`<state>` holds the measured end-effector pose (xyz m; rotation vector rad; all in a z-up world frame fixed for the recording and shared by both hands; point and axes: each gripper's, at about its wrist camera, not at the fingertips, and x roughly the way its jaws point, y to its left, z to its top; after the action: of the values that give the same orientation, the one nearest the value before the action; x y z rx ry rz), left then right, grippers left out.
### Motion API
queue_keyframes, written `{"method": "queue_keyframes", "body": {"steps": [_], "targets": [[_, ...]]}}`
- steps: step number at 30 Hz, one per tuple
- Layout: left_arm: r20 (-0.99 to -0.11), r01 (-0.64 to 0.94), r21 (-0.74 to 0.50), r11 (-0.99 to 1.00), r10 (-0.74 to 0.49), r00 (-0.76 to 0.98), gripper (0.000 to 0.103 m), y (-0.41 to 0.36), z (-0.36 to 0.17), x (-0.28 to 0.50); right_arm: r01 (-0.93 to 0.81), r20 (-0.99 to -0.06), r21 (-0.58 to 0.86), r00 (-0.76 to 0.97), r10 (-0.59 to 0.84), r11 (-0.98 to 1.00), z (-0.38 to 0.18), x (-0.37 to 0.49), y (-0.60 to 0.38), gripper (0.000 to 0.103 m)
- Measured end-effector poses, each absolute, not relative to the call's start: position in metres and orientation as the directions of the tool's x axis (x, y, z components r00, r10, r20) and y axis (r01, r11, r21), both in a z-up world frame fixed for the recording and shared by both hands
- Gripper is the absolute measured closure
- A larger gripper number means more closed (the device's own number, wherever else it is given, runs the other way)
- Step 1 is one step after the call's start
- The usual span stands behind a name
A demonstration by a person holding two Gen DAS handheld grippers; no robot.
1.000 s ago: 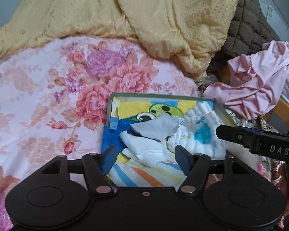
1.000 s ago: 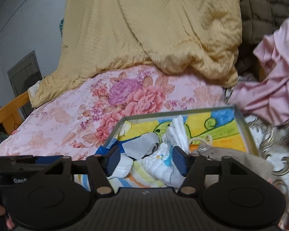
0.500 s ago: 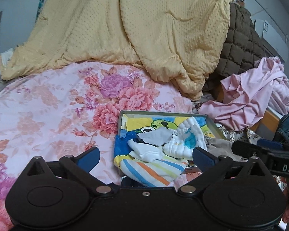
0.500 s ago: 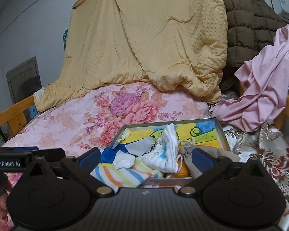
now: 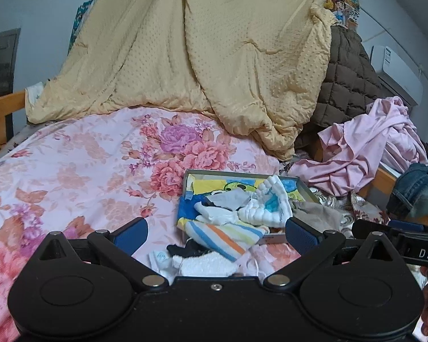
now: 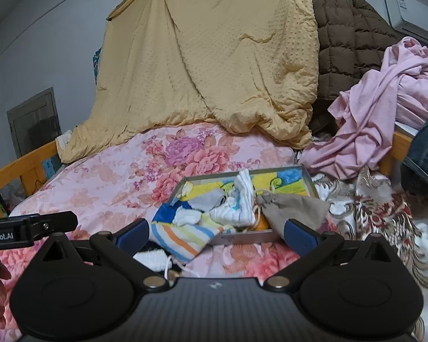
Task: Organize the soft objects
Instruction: 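Withdraw both tools from the tray back over the pile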
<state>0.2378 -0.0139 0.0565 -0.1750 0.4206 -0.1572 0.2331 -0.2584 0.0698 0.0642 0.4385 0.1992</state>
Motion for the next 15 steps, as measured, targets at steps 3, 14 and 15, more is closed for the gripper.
{"method": "queue_keyframes", "body": {"steps": [3, 14, 15], "targets": [[-0.382, 0.113, -0.178, 0.977, -0.175, 0.907, 0.001, -0.015, 0.054, 0.22, -0.181, -0.412, 0.089, 0.888, 0.202, 0.979, 0.067, 0.216, -0.259, 0.0], [-0.353, 0.147, -0.105, 0.984, -0.175, 0.919, 0.001, -0.016, 0.043, 0.166, -0.148, -0.392, 0.117, 0.902, 0.182, 0.982, 0.066, 0.171, -0.267, 0.0], [-0.352, 0.148, -0.102, 0.984, -0.175, 0.92, 0.001, -0.016, 0.042, 0.164, -0.145, -0.394, 0.115, 0.901, 0.18, 0.983, 0.065, 0.168, -0.266, 0.0]]}}
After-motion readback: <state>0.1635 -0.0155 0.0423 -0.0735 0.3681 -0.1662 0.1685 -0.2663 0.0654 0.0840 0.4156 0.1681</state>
